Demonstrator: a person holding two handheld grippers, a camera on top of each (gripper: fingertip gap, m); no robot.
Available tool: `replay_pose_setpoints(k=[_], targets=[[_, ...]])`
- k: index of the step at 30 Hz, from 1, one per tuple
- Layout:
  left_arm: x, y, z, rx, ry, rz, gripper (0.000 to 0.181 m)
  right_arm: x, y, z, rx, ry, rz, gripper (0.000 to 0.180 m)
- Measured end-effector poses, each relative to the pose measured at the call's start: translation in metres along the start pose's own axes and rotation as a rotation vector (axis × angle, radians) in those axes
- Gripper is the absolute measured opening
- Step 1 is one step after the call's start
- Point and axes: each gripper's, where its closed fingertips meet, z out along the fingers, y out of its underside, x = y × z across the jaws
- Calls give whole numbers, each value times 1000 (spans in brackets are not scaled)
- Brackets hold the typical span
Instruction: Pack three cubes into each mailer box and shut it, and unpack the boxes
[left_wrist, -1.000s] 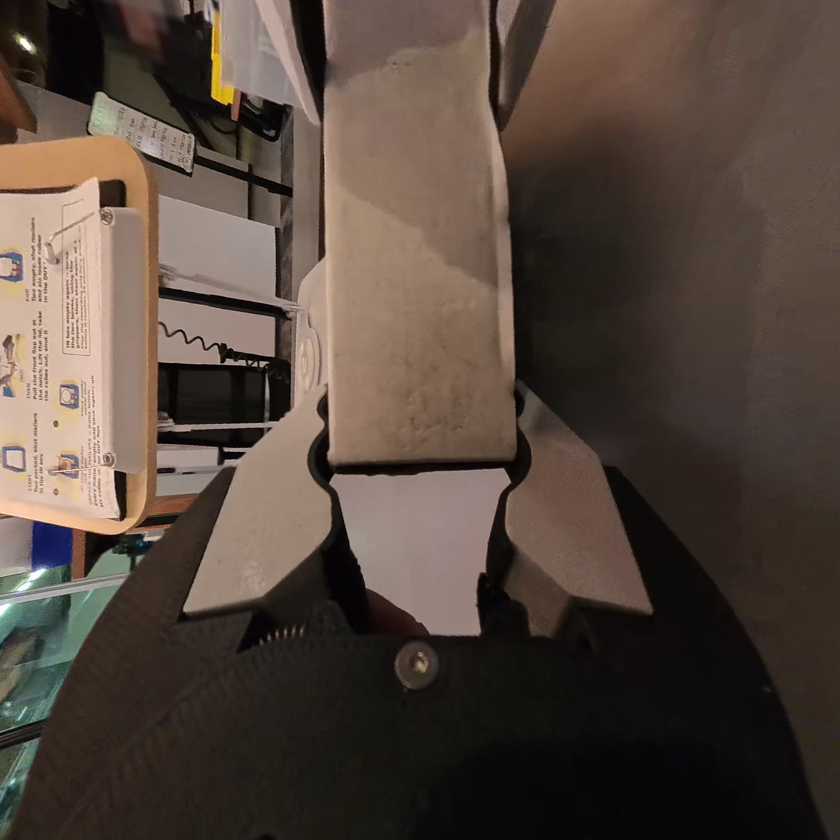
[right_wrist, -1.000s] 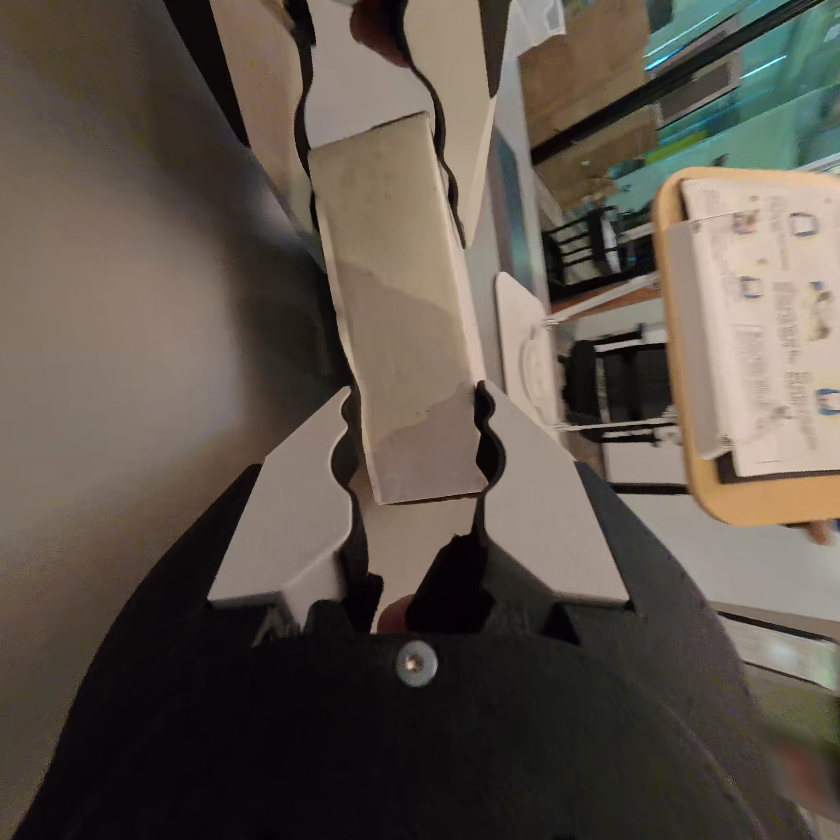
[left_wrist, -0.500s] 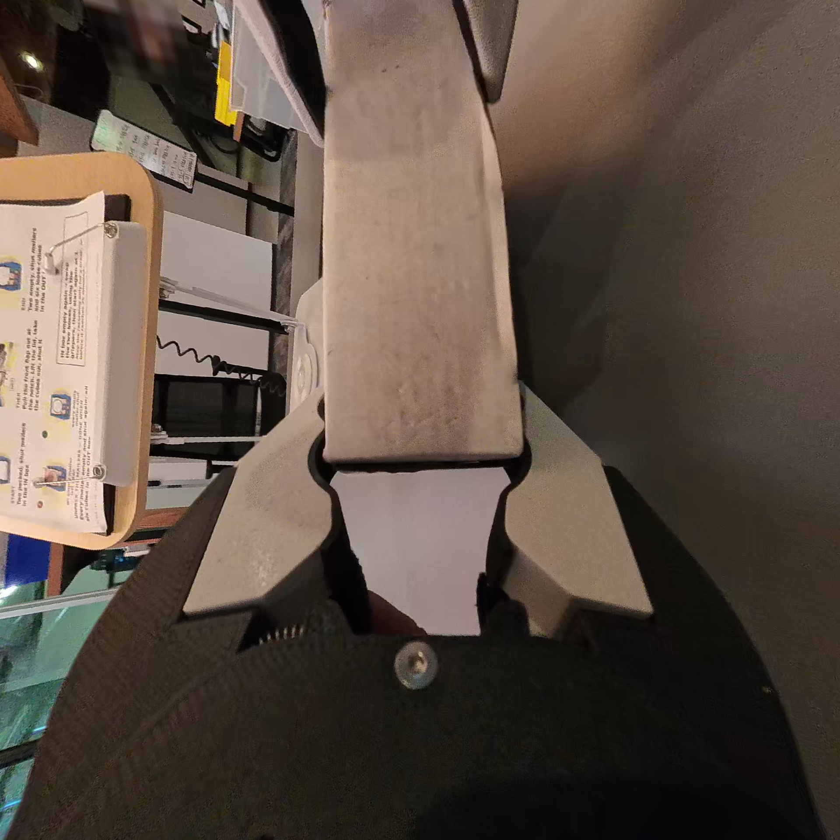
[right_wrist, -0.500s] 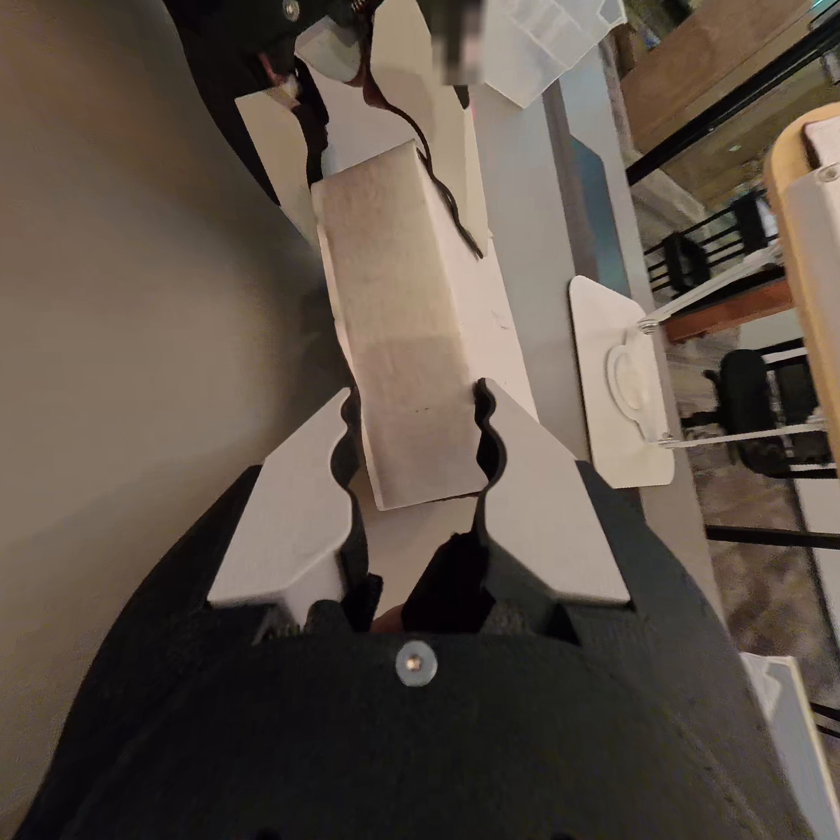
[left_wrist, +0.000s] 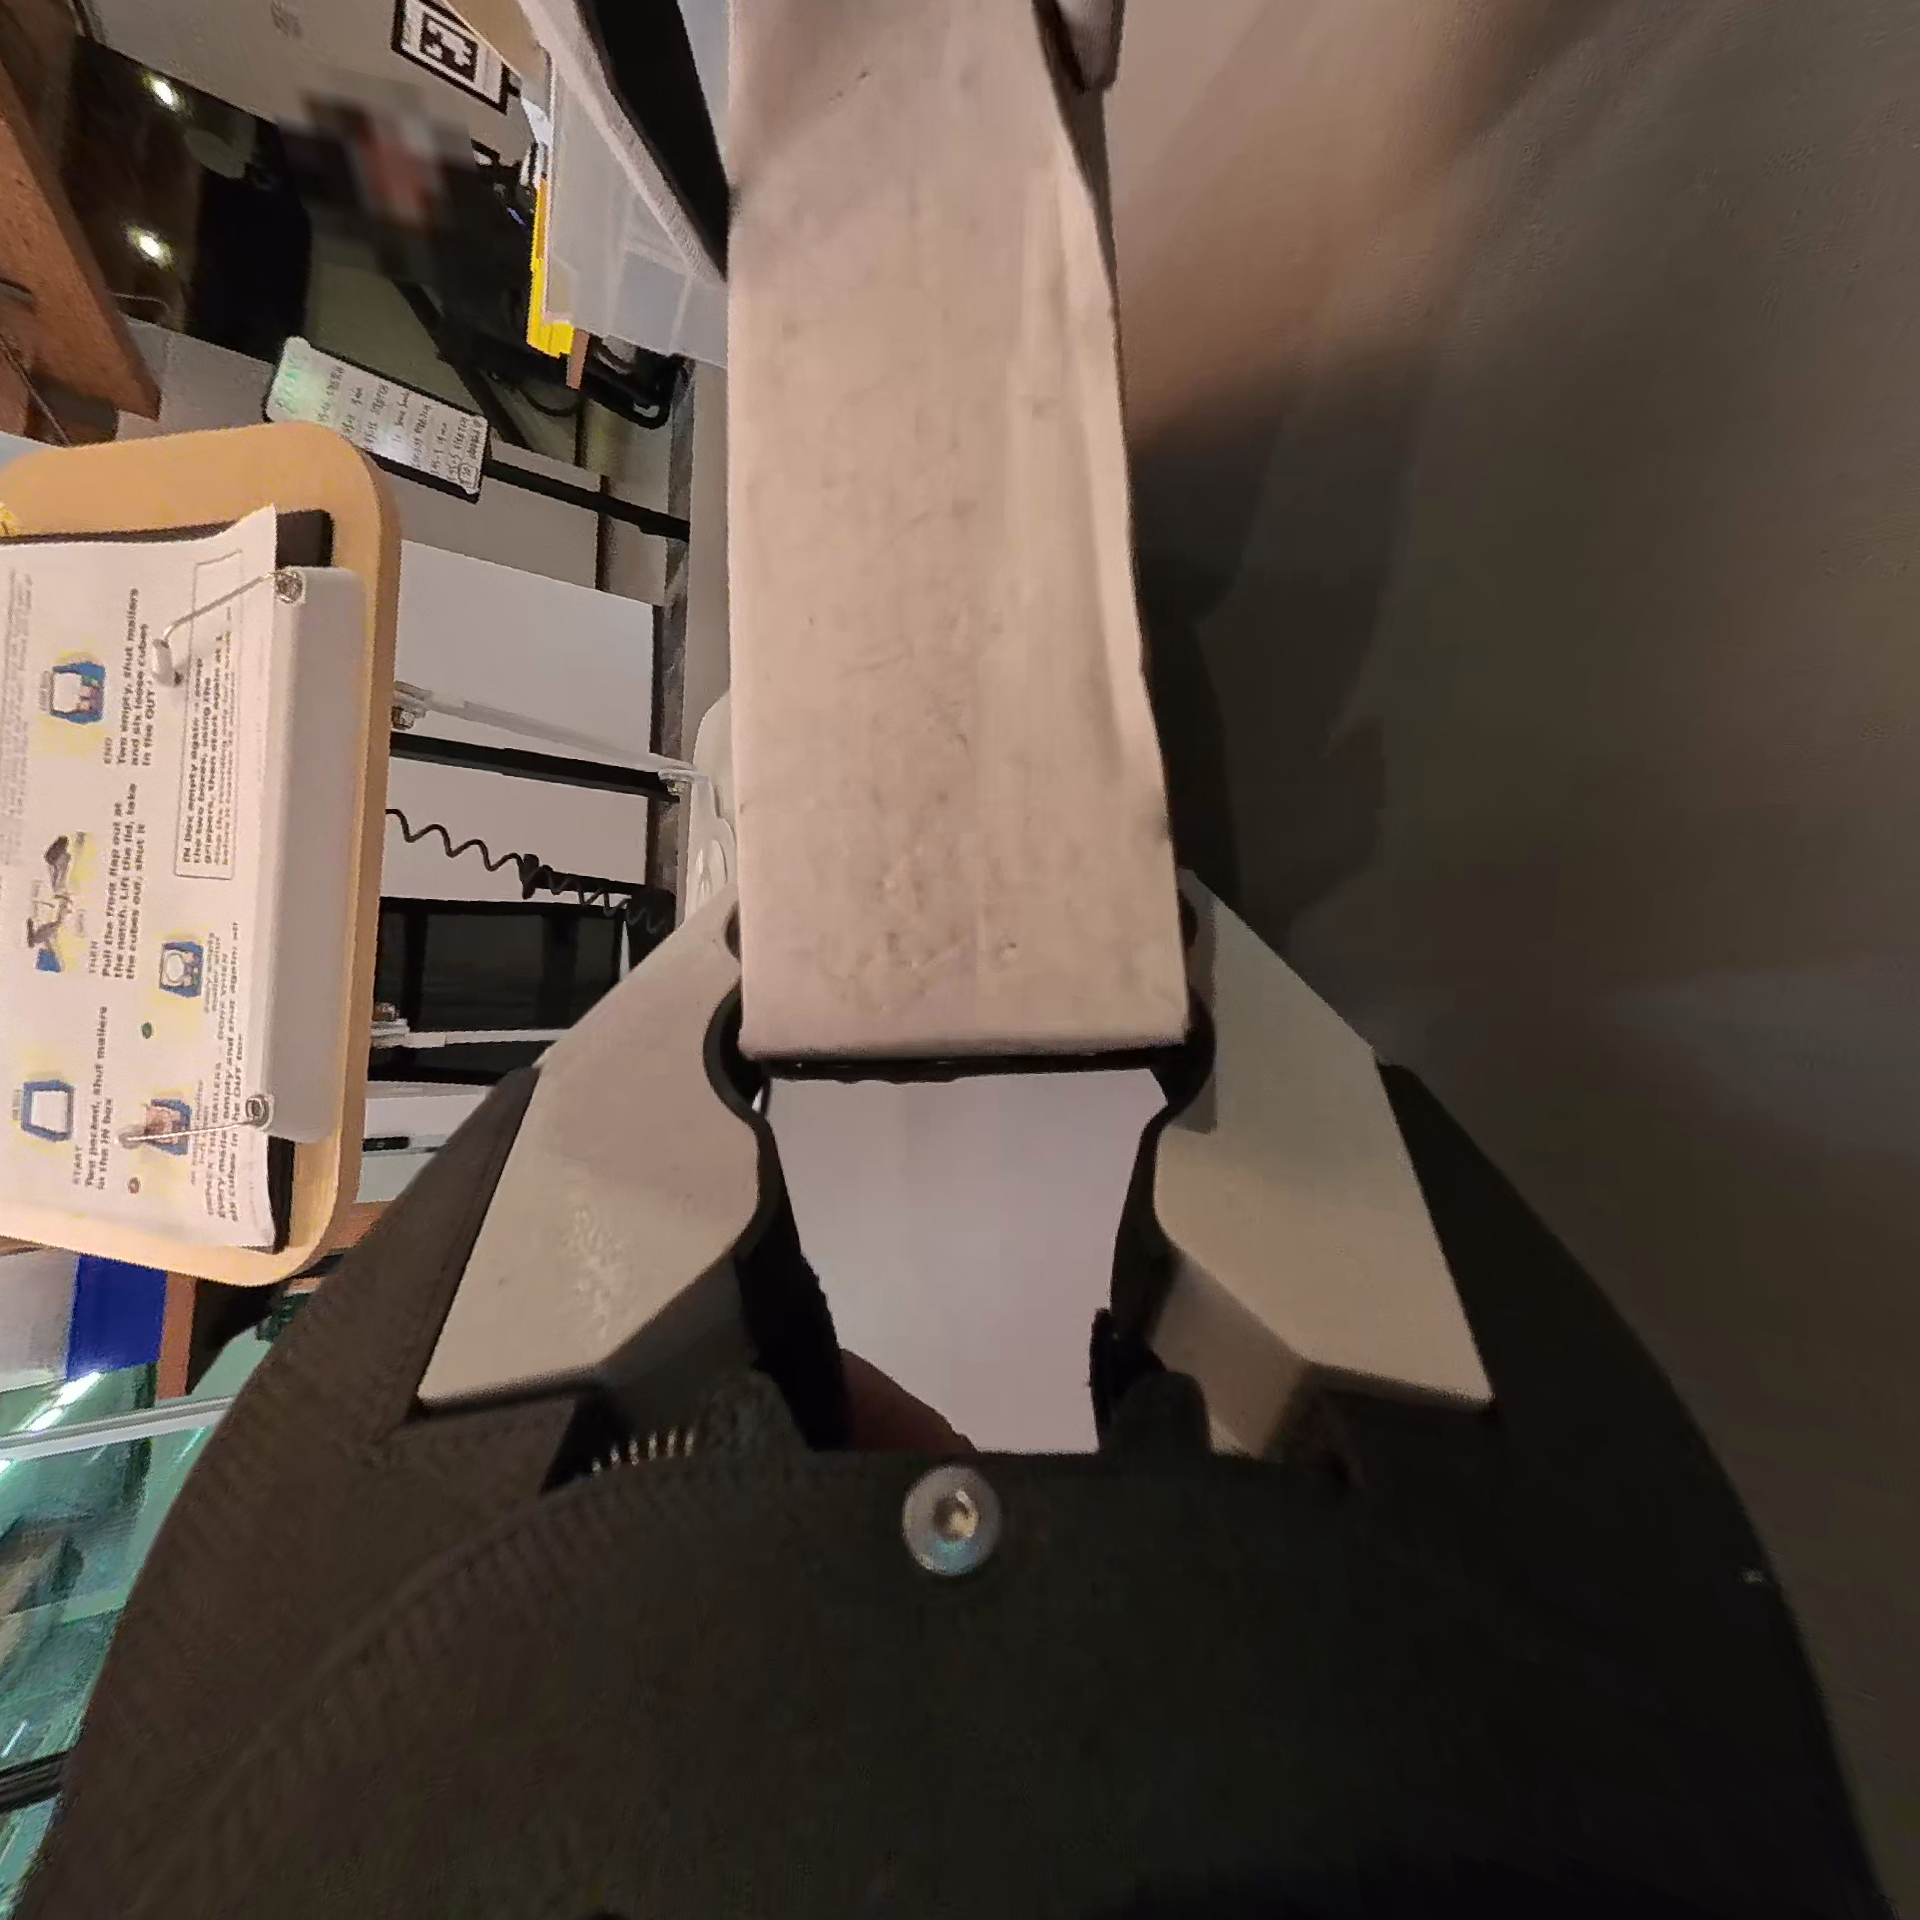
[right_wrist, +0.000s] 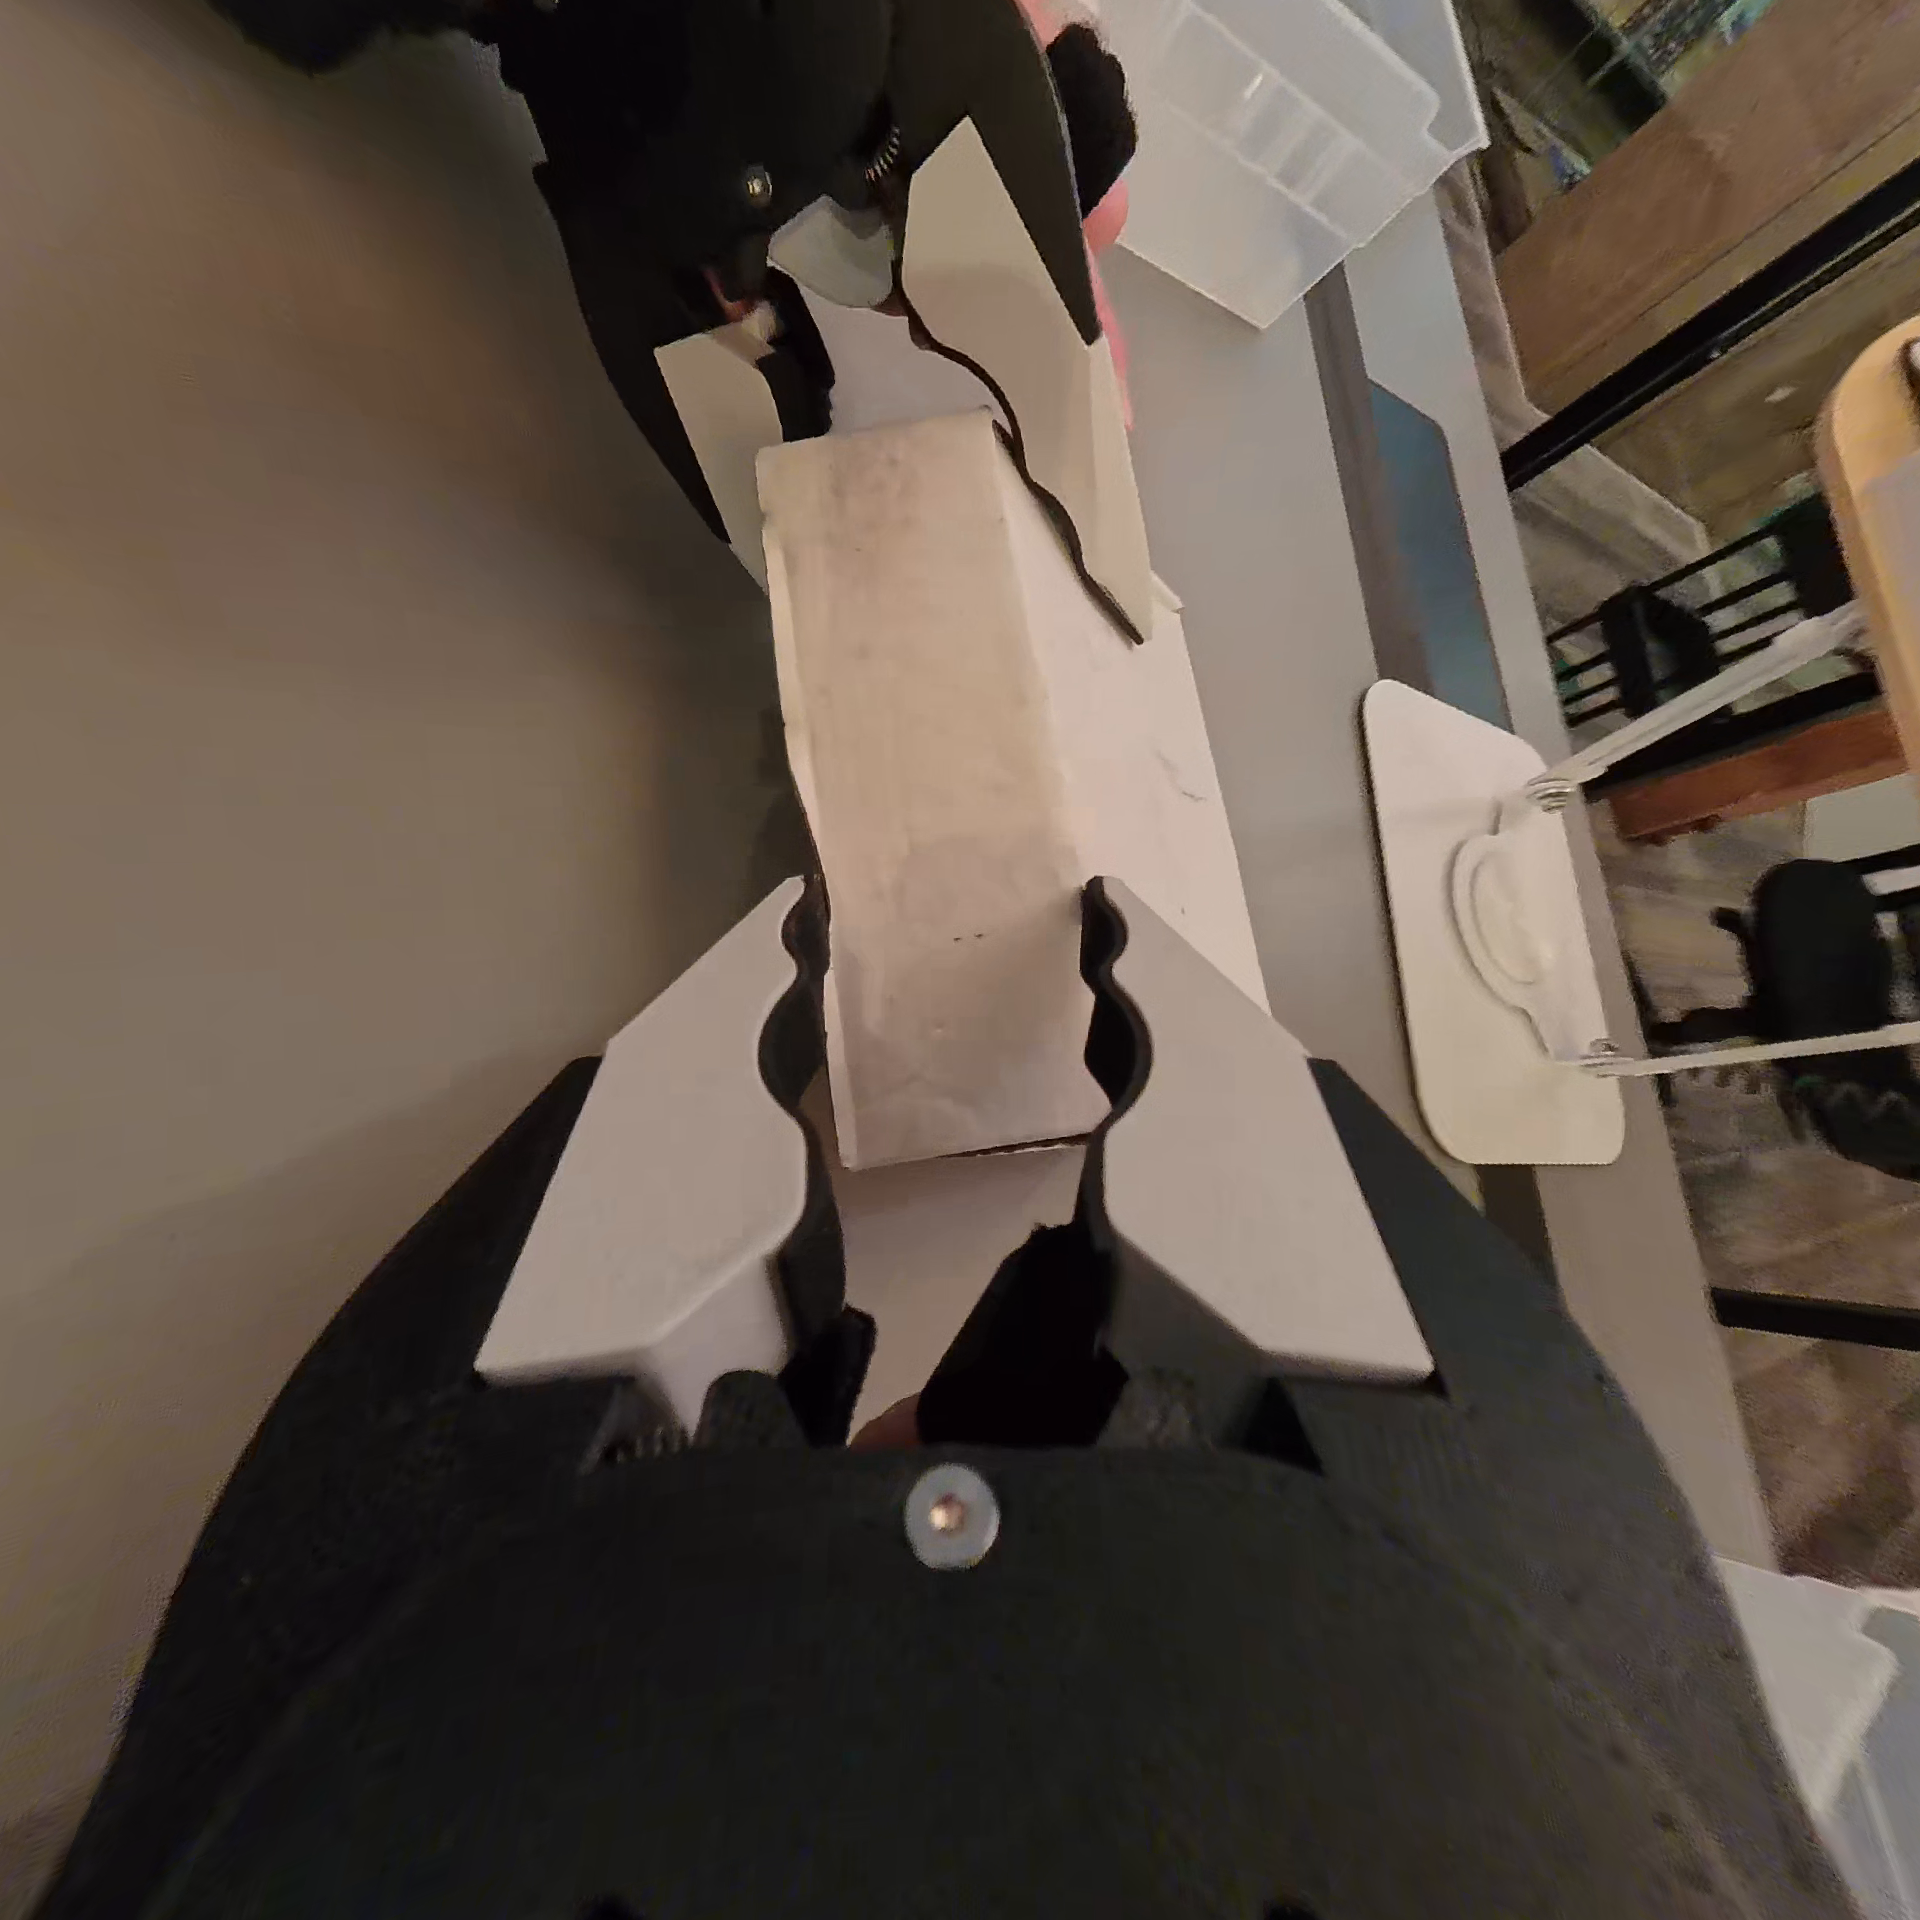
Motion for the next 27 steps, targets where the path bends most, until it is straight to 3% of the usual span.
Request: replay_pose_setpoints(k=[10, 11, 12, 14, 17, 20, 23, 27], targets=[[2, -4, 1, 13, -17, 32, 72, -4, -16, -17, 181, -225, 295, 46], [2, -1, 2, -5, -21, 42, 72, 0, -26, -24, 264, -226, 326, 10], [3, -3, 2, 10, -20, 65, 73, 14, -34, -33, 337, -154, 350, 0], [3, -6, 2, 6, -17, 38, 72, 15, -30, -35, 267, -25, 179, 5], [3, -5, 2, 5, -13, 31, 72, 3, -3, -17, -39, 67, -13, 22], [3, -6, 1, 10, -12, 34, 72, 8, -2, -9, -63, 192, -116, 21], [4, -9, 0, 30, -6, 23, 72, 16, 0, -7, -140, 310, -226, 7], [7, -12, -4, 33, -12, 16, 74, 16, 2, -10, -158, 287, -194, 1]])
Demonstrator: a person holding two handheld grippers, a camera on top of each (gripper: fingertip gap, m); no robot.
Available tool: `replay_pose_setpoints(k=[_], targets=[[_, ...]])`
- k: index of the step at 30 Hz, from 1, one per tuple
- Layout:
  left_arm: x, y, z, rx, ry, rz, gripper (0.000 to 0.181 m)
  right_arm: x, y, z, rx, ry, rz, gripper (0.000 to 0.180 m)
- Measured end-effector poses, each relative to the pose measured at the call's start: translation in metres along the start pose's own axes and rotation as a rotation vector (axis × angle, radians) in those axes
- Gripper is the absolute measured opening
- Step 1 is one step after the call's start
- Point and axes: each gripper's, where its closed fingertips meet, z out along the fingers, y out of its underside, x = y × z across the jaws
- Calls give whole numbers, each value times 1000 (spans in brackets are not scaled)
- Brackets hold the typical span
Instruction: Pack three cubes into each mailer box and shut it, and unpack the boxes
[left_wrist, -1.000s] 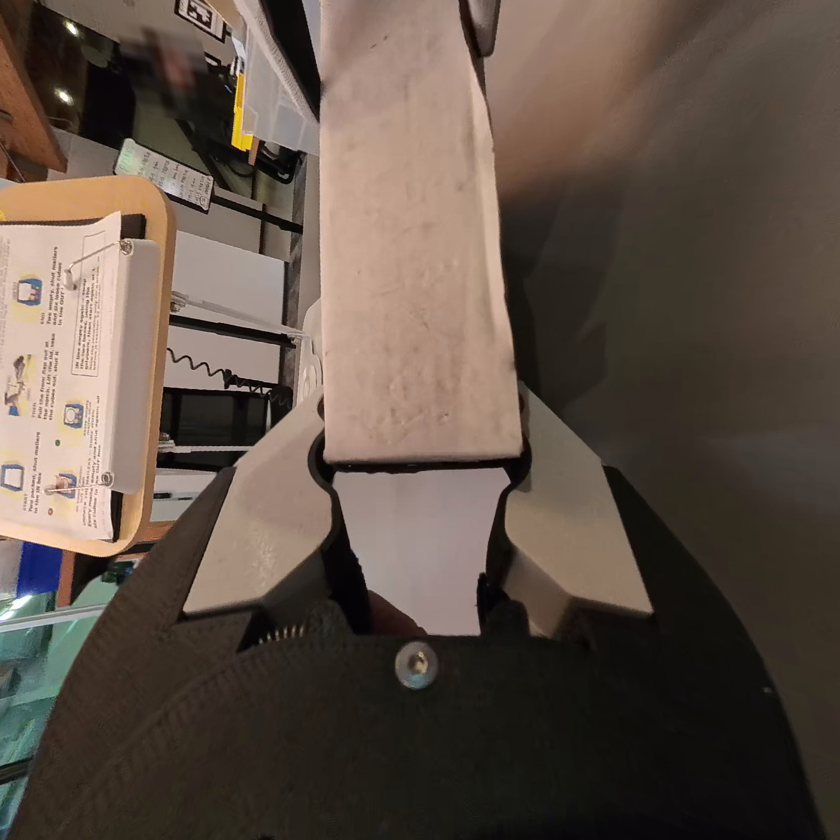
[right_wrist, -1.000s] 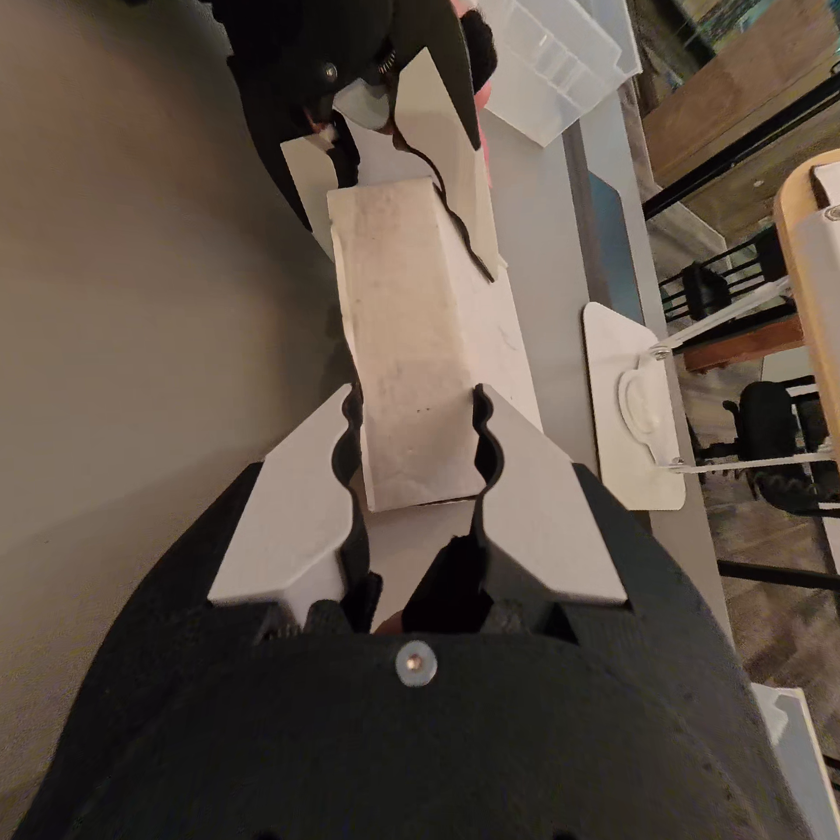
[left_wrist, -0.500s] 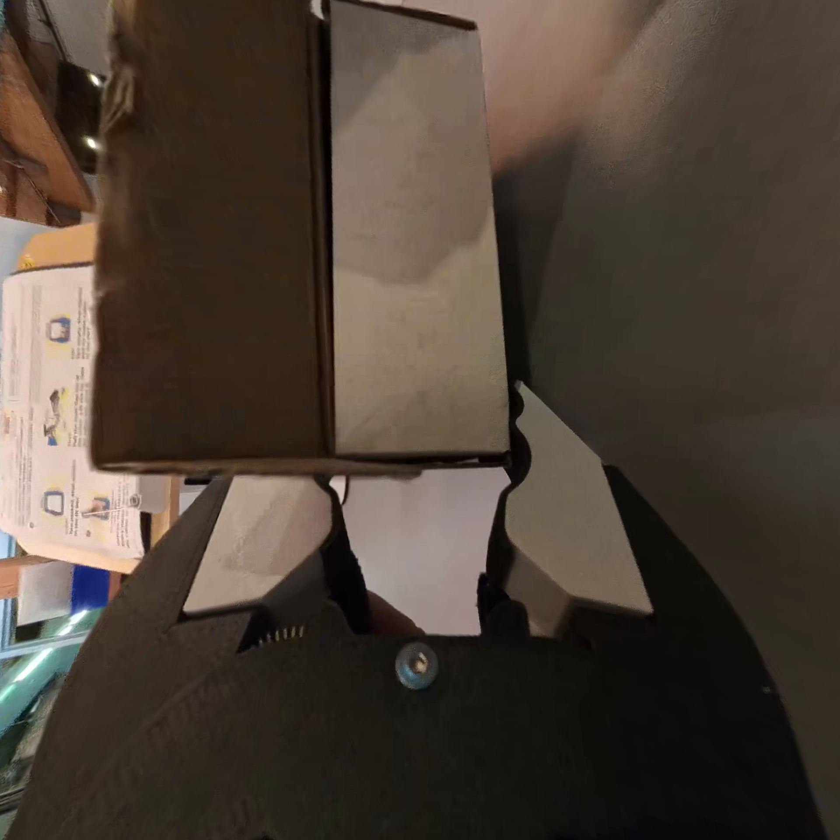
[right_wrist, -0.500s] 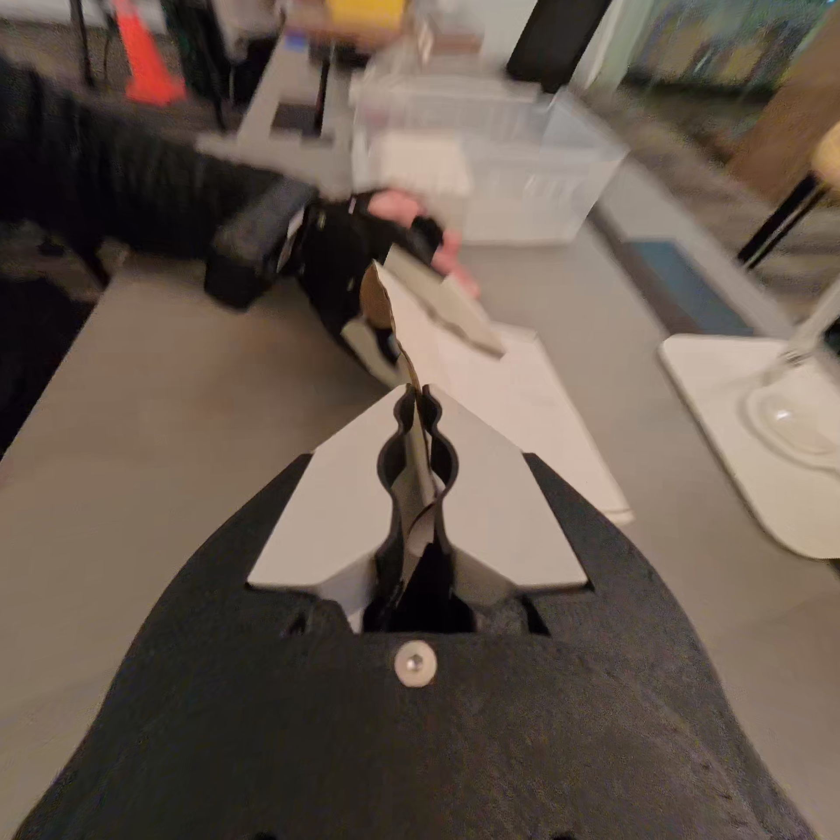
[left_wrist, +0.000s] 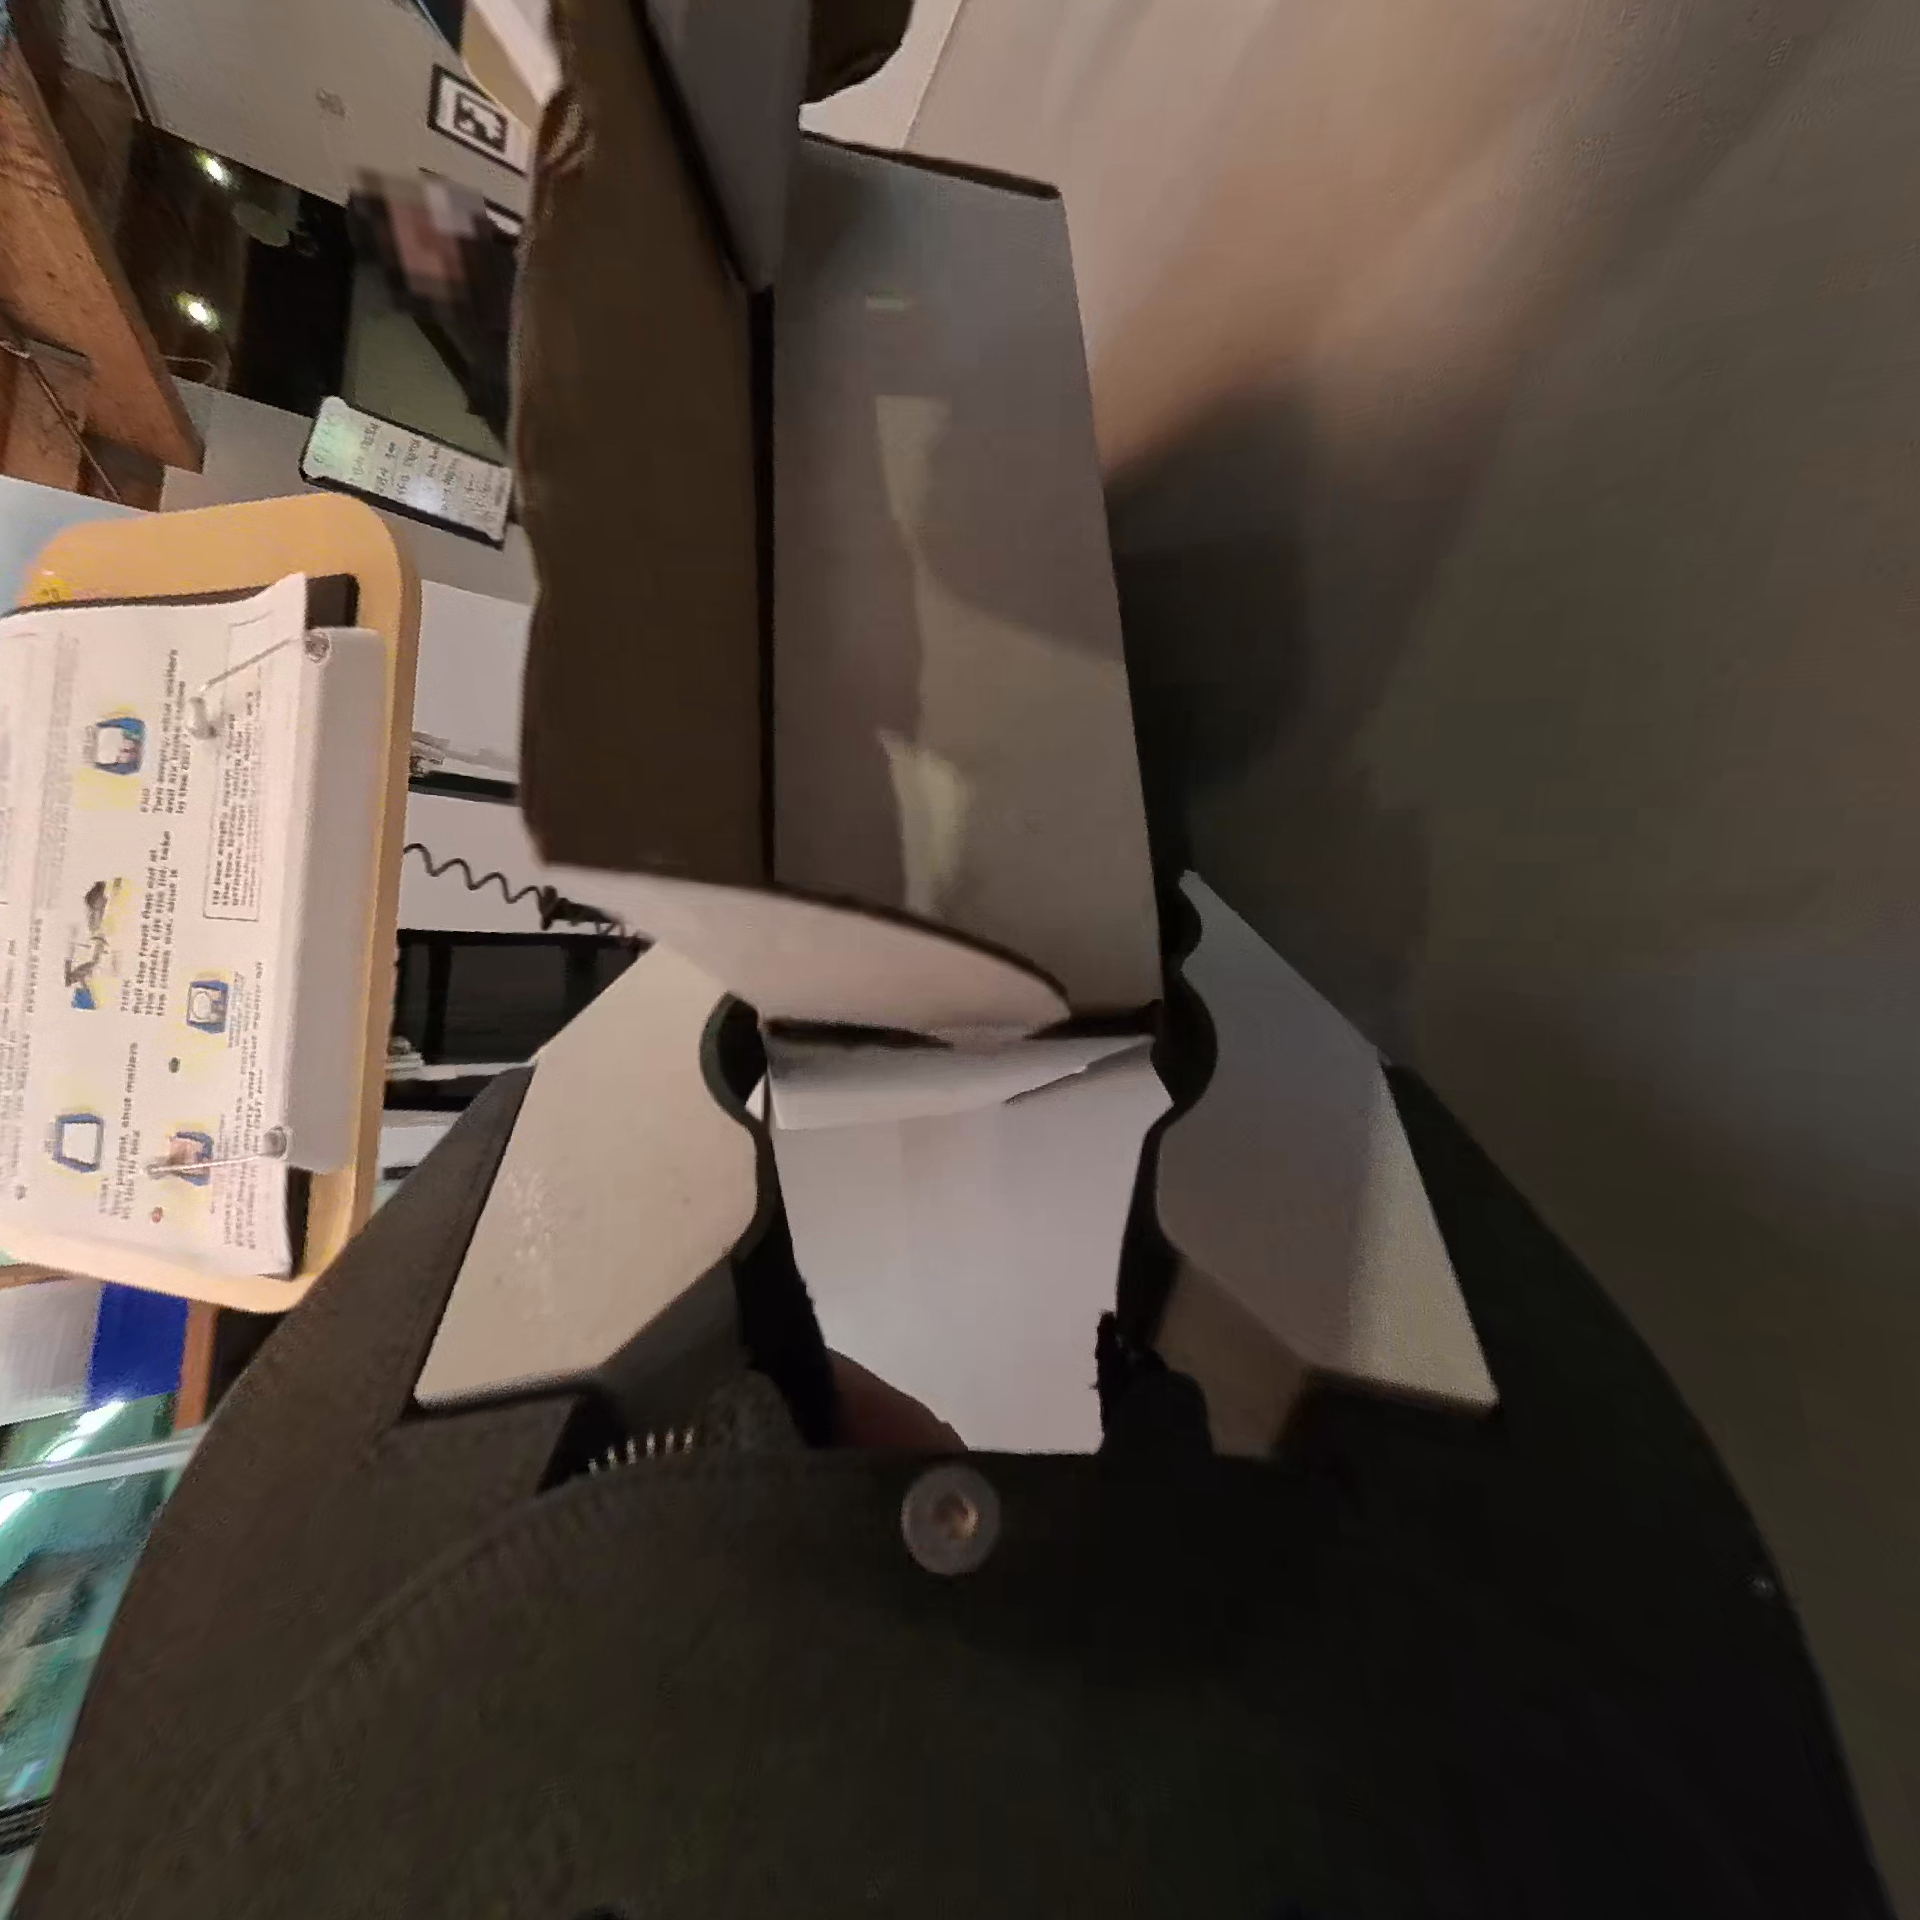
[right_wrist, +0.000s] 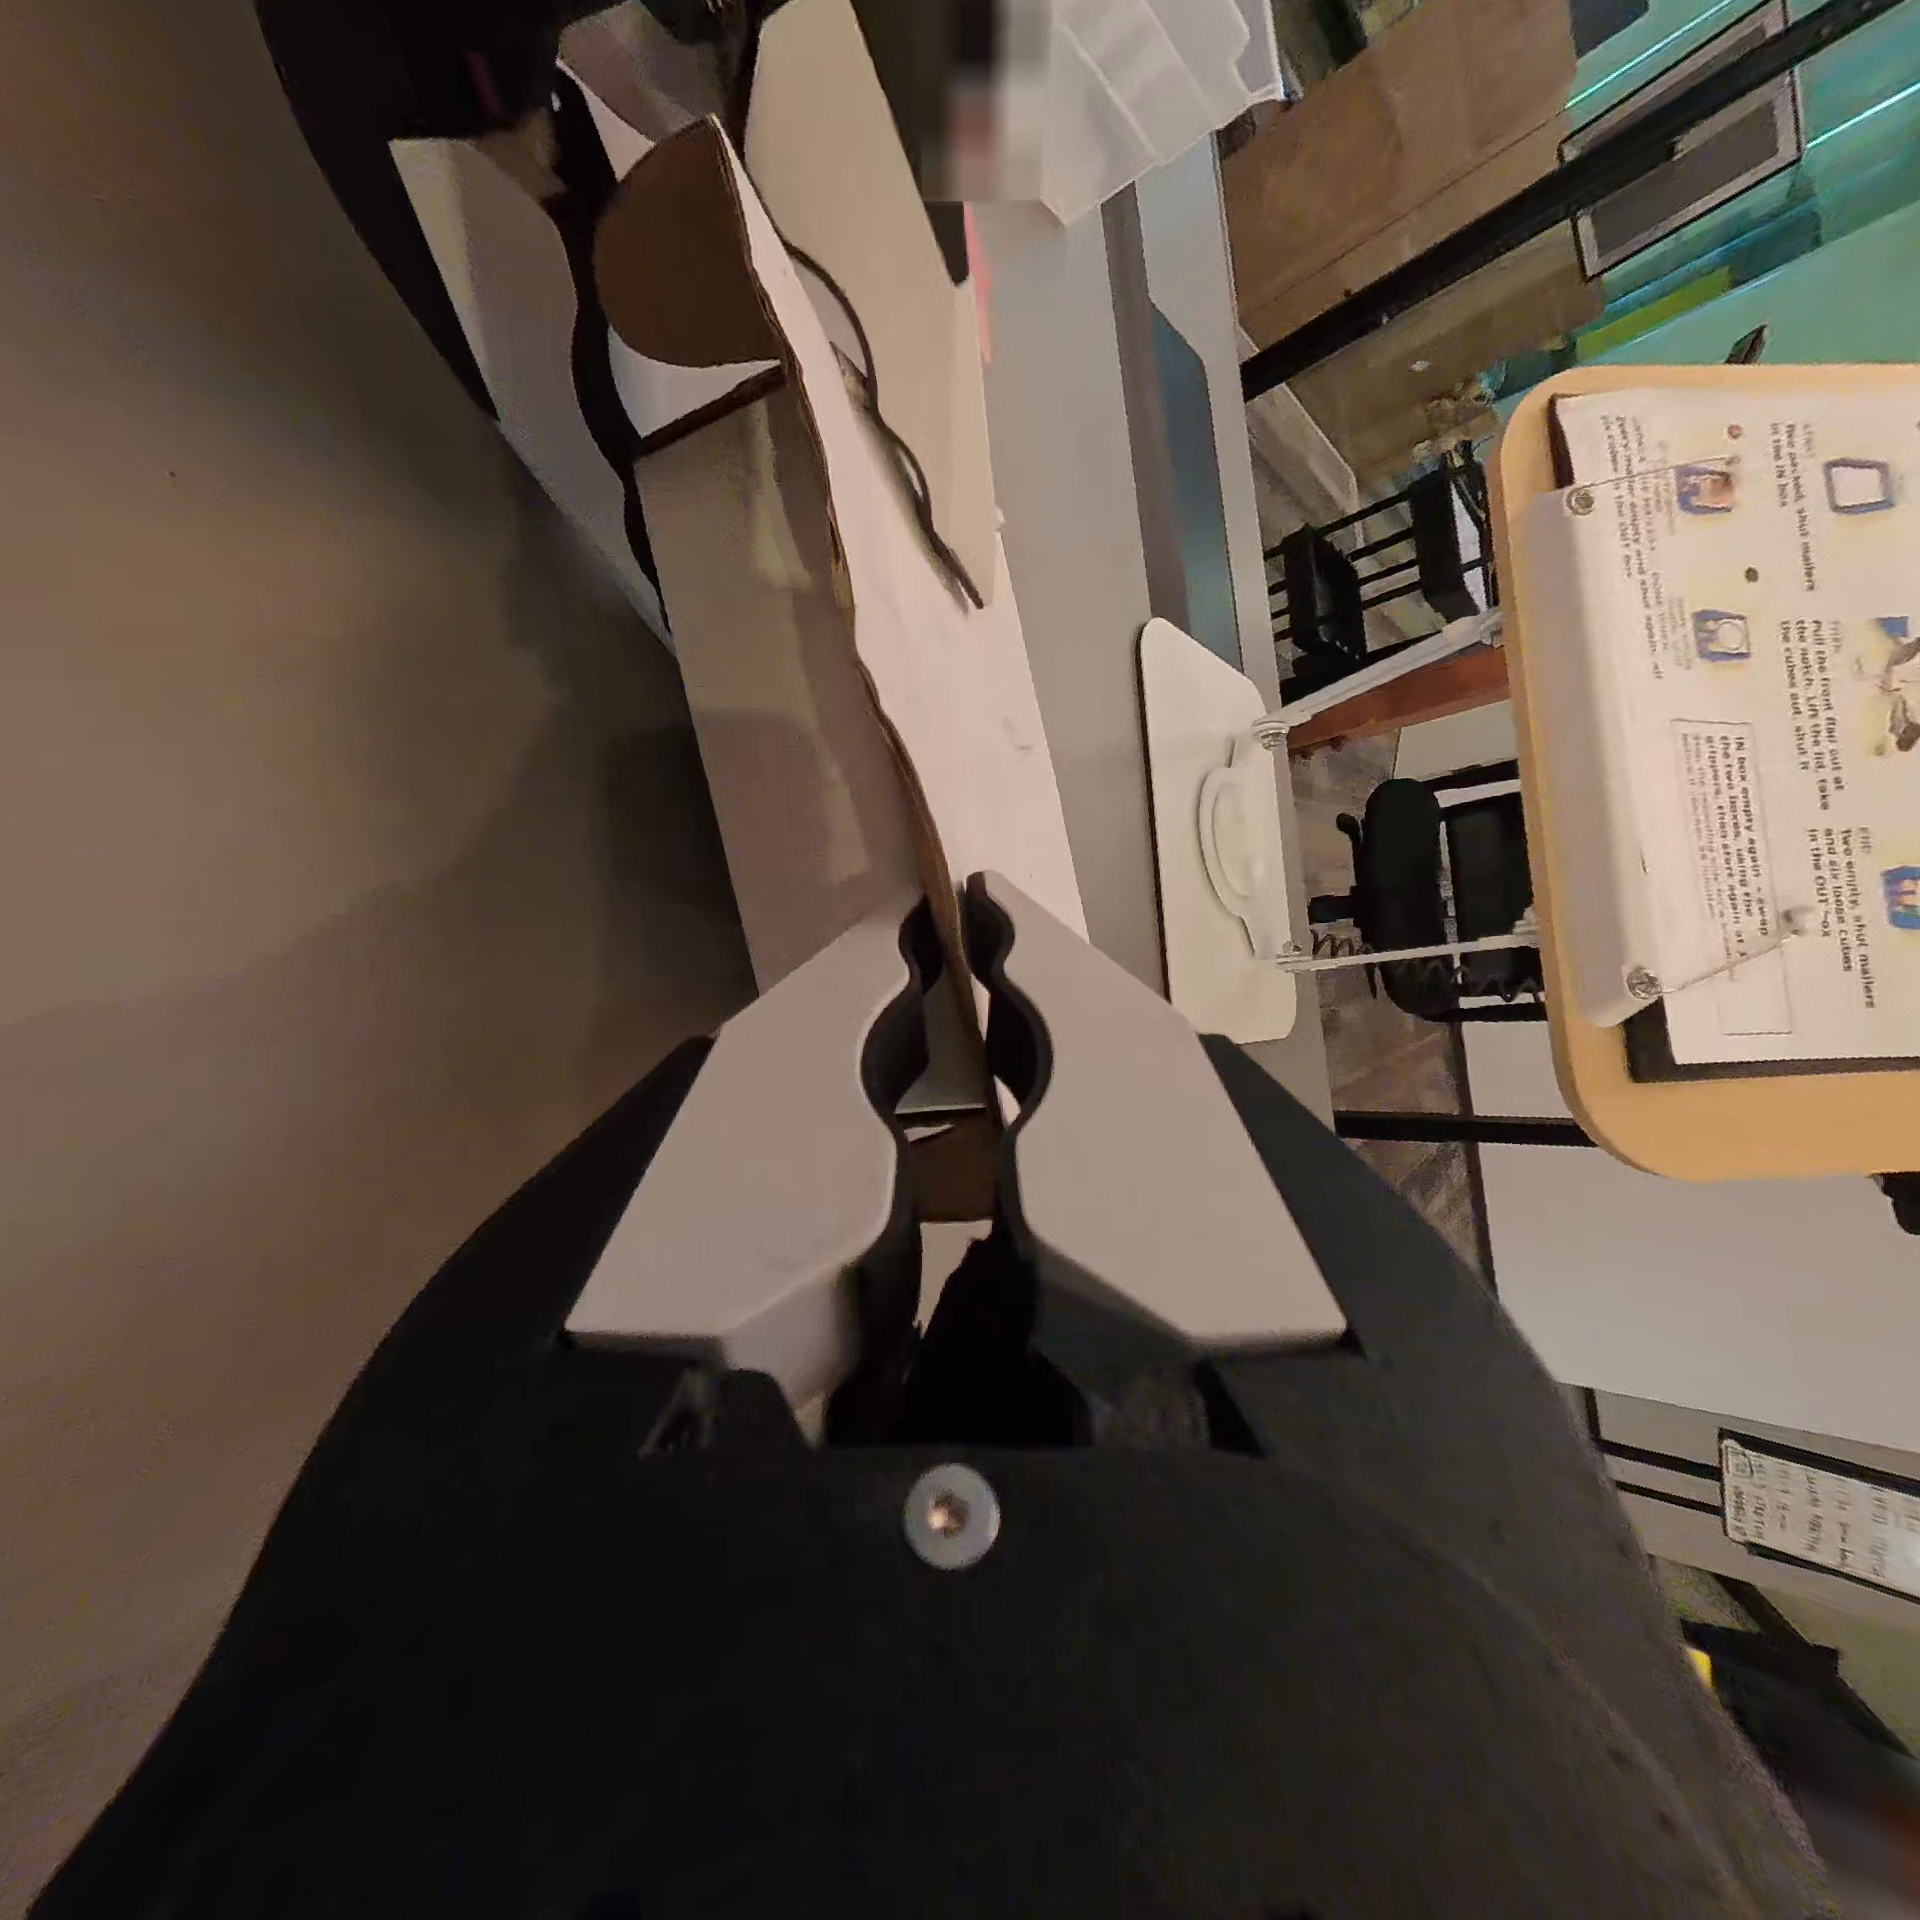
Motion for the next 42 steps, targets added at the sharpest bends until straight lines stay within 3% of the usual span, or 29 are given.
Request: replay_pose_setpoints(k=[3, 8, 22, 29, 37, 42], targets=[[-4, 0, -14, 31, -4, -89, 78, -6, 7, 1, -56, -20, -15, 0], [12, 3, -23, 30, 37, -118, 64, -17, 4, 3, -34, -48, -9, 0], [11, -3, -37, 97, 28, -276, 62, -8, 2, -2, 25, -145, 223, 1], [17, -1, -31, 73, 51, -241, 58, 4, -1, -4, 15, -158, 225, 0], [13, -3, -31, 60, 88, -233, 38, 54, -11, -9, -36, -182, 318, 1], [12, -4, -30, 53, 116, -232, 36, 104, -7, 15, -142, -106, 295, 2]])
